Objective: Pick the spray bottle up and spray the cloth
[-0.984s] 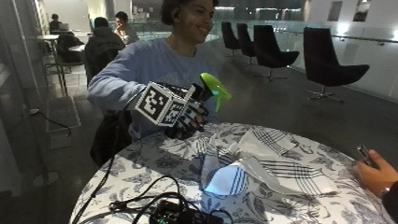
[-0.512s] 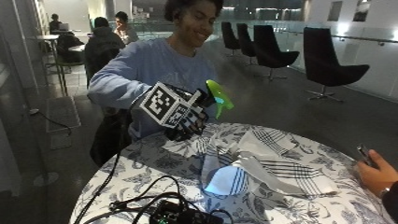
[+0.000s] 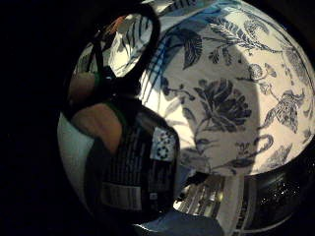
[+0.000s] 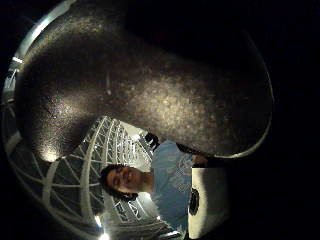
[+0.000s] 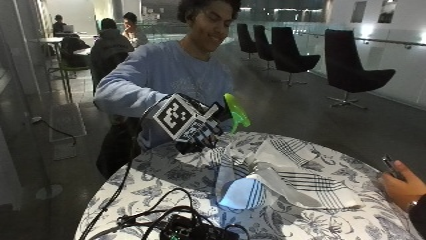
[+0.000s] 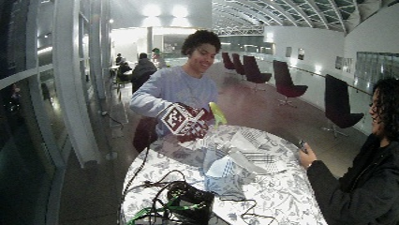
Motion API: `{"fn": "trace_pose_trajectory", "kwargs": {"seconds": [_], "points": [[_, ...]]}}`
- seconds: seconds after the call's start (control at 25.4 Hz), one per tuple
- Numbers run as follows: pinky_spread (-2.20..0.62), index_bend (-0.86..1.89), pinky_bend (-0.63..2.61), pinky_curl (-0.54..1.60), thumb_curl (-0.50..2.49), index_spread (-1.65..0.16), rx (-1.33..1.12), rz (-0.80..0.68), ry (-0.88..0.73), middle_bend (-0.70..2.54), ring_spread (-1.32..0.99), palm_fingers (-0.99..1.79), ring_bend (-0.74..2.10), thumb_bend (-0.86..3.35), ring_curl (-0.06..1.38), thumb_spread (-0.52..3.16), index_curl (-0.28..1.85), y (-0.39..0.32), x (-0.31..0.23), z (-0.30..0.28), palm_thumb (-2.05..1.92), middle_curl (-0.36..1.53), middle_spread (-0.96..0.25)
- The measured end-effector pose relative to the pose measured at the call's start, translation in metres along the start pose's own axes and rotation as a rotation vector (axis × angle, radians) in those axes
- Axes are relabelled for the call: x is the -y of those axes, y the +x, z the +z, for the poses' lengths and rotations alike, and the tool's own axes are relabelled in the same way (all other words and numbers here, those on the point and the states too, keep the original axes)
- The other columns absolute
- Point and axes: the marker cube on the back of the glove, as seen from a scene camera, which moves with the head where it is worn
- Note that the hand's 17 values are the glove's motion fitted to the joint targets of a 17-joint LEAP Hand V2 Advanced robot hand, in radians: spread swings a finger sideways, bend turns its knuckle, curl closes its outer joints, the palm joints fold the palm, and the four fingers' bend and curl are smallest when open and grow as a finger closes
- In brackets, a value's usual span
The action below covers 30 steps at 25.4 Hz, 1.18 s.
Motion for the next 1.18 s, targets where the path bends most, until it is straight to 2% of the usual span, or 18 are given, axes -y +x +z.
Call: {"fn": "trace_pose_trajectory", "kwargs": {"seconds": [0.83,0.98,1.18], "points": [[0.26,0.13,0.18,0.3,0.69,-0.19,-0.013,0.041,-0.024,0.25,0.0,1.07,0.41,-0.03,0.38,0.7,0.41,-0.005,0.003,0.009,0.94,0.47,-0.06],[0.25,0.14,0.18,0.3,0.69,-0.19,0.025,-0.074,0.022,0.25,0.0,1.07,0.41,-0.03,0.39,0.7,0.41,-0.018,0.001,0.011,0.94,0.47,-0.06],[0.25,0.14,0.17,0.3,0.69,-0.19,0.151,-0.386,0.083,0.25,0.01,1.06,0.41,-0.02,0.39,0.71,0.41,-0.049,-0.008,0.028,0.95,0.47,-0.06]]}}
